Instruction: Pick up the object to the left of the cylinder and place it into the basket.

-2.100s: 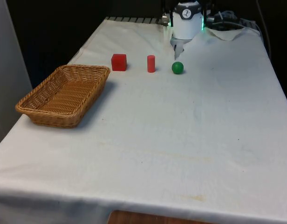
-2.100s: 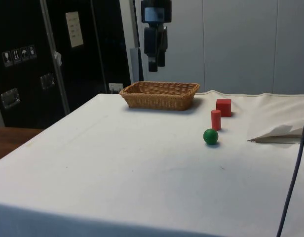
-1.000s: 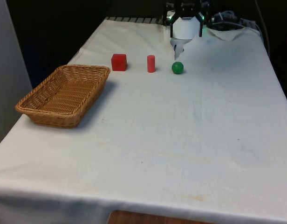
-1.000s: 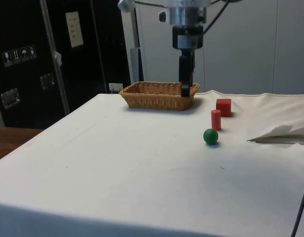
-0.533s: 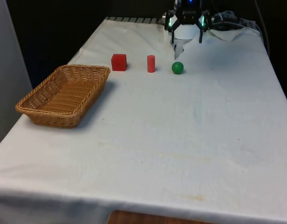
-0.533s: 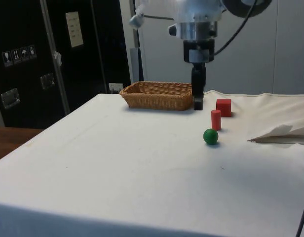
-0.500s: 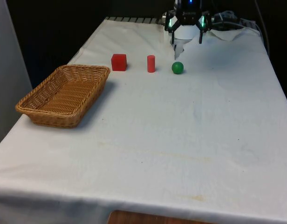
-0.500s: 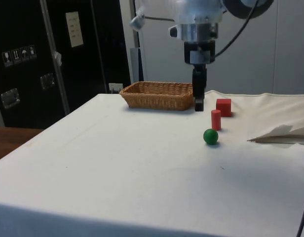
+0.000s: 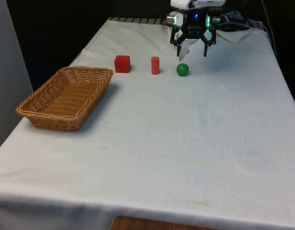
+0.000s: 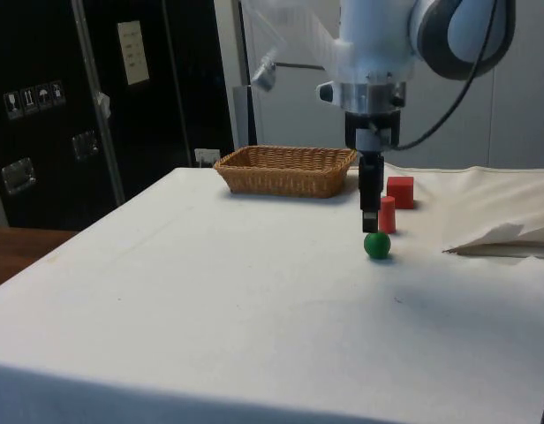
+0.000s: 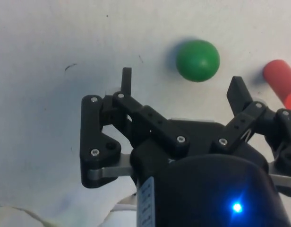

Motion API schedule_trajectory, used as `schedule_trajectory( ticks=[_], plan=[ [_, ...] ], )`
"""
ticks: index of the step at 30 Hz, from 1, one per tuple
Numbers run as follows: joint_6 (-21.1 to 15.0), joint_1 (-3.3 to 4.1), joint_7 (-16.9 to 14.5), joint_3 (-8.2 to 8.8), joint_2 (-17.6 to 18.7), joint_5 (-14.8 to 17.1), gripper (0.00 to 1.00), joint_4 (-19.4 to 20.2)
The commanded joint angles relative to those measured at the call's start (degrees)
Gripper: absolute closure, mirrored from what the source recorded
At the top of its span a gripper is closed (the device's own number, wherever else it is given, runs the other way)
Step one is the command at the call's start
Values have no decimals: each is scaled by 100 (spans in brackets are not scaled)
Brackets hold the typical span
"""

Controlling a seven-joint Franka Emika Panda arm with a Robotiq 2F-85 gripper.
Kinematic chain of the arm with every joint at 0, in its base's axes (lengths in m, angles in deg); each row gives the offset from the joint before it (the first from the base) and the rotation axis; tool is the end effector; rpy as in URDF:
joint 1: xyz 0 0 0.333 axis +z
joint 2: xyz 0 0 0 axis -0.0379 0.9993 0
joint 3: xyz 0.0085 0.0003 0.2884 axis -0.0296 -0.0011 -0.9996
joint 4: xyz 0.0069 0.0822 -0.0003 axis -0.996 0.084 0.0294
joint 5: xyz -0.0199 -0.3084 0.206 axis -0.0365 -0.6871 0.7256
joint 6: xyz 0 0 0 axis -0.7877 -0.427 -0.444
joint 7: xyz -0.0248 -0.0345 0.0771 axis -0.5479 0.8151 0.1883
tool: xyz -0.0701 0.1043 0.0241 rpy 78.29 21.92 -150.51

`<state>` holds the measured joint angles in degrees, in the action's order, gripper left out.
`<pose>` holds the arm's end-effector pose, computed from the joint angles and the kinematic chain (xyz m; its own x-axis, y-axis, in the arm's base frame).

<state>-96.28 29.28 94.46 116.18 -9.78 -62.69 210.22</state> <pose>0.3424 0.0176 0.1950 0.9874 0.1470 0.0589 0.1450 -0.9887 0.0372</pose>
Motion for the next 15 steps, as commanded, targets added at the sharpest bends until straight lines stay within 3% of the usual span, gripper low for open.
schedule_trajectory(
  ticks=[1,2,3,4,11,12,13,15],
  plan=[
    [-218,-46,103,-23,143,-97,0,11],
    [-292,-52,103,-23,201,-103,0,29],
    [-155,-6,6,0,109,0,0,46],
    [-361,-52,103,-17,258,-109,0,40],
    [-831,-63,52,52,682,-97,0,57],
    [-688,-23,-6,40,573,0,0,97],
    [-900,-63,40,63,739,-92,0,57],
    [-1037,-69,29,74,865,-80,0,52]
  ],
)
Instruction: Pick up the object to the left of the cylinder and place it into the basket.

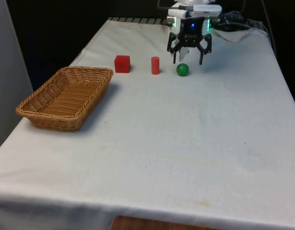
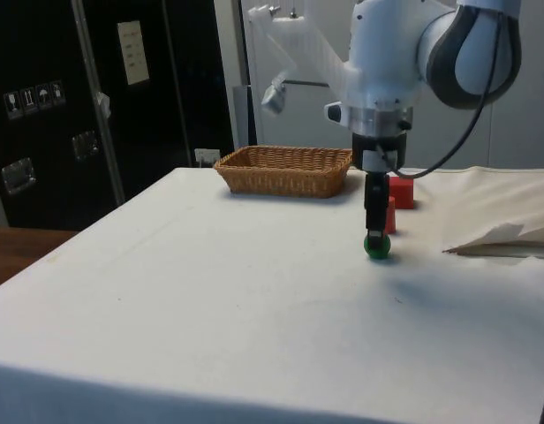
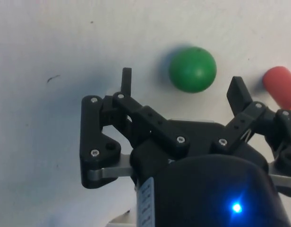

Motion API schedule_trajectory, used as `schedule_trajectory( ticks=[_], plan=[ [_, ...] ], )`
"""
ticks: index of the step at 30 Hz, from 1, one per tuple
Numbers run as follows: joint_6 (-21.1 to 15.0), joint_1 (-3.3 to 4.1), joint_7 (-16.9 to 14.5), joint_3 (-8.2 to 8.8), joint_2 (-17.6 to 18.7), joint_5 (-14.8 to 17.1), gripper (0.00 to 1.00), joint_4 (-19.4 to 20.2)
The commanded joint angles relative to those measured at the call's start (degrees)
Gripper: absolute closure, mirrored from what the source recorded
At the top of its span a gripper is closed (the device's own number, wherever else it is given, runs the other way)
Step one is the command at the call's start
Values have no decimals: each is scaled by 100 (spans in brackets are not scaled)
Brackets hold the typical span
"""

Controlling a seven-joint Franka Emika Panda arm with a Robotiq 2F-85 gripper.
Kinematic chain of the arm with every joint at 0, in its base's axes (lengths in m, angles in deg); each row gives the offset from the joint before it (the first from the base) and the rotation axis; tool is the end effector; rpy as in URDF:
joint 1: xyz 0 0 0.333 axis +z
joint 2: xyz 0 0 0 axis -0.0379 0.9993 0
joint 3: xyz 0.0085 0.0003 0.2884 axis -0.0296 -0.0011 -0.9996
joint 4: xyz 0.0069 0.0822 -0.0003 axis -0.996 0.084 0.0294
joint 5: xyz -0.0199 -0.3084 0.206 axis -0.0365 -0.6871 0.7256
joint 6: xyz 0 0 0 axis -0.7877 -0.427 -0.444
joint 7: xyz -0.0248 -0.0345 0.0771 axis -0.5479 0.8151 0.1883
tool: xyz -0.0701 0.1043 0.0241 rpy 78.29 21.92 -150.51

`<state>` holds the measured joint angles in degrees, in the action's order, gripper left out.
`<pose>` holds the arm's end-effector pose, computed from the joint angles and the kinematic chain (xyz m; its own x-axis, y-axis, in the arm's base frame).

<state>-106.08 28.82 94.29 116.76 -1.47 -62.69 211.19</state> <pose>0.3356 0.0075 0.1635 0.9865 0.1445 0.0769 0.1397 -0.9881 0.0641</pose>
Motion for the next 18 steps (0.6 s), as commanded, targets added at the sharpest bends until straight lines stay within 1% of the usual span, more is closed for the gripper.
schedule_trajectory(
  ticks=[1,4,5,6,8,10,13,14,15,18],
  plan=[
    [-195,-29,23,34,160,-69,0,-46],
    [-384,-46,-6,63,344,-52,0,-57],
    [-292,-29,-17,34,286,0,0,-23],
    [-458,-46,-17,80,407,-52,0,-57],
    [-584,-52,-40,109,521,-52,0,-52],
    [-762,-46,-57,143,688,-46,0,-46],
    [-911,-29,-52,160,808,-29,0,-29],
    [-768,-57,-69,109,705,0,0,-6],
    [-957,-23,-52,160,837,-23,0,-23],
    [-1100,6,-40,160,922,0,0,-11]
  ],
)
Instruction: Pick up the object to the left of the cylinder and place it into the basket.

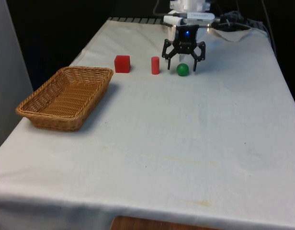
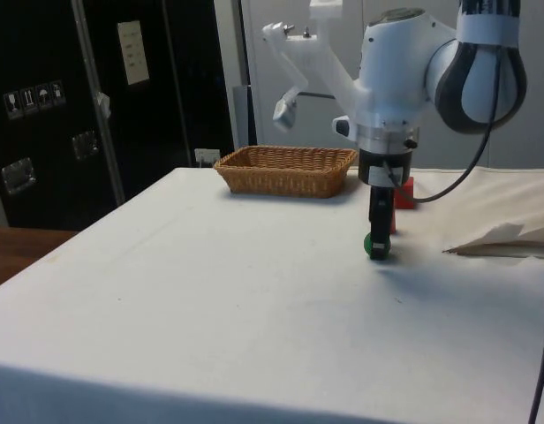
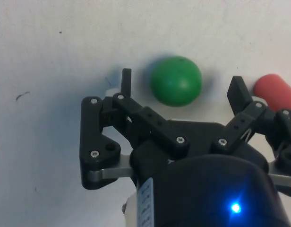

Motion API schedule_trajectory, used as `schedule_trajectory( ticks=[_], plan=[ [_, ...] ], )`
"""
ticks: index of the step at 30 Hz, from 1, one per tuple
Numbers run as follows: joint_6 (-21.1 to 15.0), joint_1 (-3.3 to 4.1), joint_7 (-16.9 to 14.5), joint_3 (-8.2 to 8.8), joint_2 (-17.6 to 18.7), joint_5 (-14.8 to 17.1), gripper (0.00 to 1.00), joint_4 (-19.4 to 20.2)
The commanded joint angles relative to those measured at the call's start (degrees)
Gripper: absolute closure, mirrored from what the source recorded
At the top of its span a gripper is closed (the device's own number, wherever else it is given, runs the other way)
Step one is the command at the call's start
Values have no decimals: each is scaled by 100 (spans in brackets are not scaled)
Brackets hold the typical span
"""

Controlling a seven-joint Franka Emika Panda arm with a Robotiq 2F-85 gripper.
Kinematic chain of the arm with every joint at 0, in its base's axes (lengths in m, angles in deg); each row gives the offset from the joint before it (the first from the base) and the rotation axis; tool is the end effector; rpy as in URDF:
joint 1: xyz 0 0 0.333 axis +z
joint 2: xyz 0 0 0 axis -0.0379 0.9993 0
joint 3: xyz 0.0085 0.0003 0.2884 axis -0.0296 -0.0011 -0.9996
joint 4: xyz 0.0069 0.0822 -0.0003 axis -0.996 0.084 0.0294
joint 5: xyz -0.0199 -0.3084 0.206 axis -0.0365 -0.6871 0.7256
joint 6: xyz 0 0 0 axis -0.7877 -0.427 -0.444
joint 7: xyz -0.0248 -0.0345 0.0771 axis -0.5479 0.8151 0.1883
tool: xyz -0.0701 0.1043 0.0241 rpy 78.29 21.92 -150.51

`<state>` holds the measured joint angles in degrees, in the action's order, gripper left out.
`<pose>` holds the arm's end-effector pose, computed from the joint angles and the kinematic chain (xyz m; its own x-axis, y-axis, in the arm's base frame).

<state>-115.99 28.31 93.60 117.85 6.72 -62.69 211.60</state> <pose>0.3296 -0.0078 0.1380 0.9833 0.1466 0.1077 0.1366 -0.9861 0.0949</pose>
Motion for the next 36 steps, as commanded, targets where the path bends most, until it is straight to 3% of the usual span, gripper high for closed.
schedule_trajectory(
  ticks=[1,4,6,7,11,12,14,25,26,27,36],
  plan=[
    [-132,63,34,52,115,6,0,-52],
    [-92,40,23,34,74,6,0,-29],
    [-23,6,6,-6,0,0,11,11],
    [-63,23,11,23,46,0,11,-17],
    [-40,11,6,11,23,0,55,-6],
    [-29,6,6,6,17,0,76,-6],
    [-23,6,6,6,11,0,98,0],
    [115,-29,-40,34,-97,-11,100,-69],
    [-6,-6,-11,23,-23,0,100,-63],
    [149,-34,-57,46,-132,-17,100,-97],
    [665,-46,-229,178,-470,6,100,-453]
  ],
)
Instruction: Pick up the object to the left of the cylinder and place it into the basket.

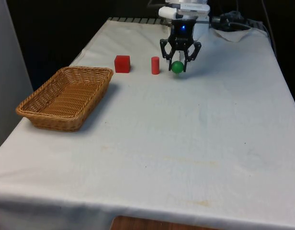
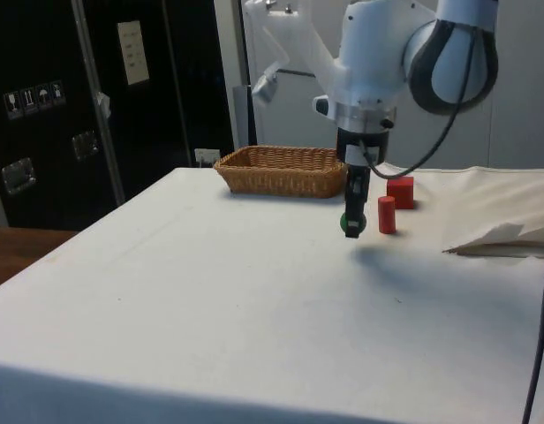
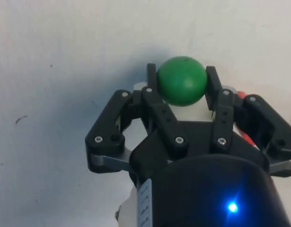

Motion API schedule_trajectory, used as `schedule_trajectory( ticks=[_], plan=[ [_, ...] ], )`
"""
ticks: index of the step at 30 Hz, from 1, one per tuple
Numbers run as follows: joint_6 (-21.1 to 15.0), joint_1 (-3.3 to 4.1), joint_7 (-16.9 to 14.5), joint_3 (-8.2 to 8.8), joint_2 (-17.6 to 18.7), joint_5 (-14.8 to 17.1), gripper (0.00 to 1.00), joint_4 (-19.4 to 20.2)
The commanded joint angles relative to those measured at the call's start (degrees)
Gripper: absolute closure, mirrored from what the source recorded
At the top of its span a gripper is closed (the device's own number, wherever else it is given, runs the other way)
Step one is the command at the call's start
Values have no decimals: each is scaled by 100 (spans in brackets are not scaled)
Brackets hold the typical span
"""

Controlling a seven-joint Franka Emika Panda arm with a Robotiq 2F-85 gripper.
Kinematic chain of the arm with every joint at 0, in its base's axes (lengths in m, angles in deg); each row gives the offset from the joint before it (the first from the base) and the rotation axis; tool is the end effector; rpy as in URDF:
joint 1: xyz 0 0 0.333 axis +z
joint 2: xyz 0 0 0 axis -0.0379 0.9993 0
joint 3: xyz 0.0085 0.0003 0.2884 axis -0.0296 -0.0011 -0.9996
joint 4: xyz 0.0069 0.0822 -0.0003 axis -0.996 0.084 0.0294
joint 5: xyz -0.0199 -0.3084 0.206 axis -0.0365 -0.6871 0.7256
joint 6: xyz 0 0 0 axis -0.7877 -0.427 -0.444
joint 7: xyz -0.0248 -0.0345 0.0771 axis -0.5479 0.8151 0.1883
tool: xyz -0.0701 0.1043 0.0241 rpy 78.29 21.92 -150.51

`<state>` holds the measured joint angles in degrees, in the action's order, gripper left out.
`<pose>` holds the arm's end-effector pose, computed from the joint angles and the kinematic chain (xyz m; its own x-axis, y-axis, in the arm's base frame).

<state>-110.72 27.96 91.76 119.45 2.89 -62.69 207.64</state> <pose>0.3615 -0.0195 0.1652 0.9798 0.1391 0.1436 0.1250 -0.9868 0.1027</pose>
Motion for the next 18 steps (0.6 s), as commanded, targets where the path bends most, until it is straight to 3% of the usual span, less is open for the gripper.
schedule_trajectory(
  ticks=[1,6,18],
  plan=[
    [63,0,-17,17,-46,0,100,-34],
    [430,-23,-120,57,-241,23,100,-292],
    [670,-17,-138,132,-223,6,100,-762]
  ],
)
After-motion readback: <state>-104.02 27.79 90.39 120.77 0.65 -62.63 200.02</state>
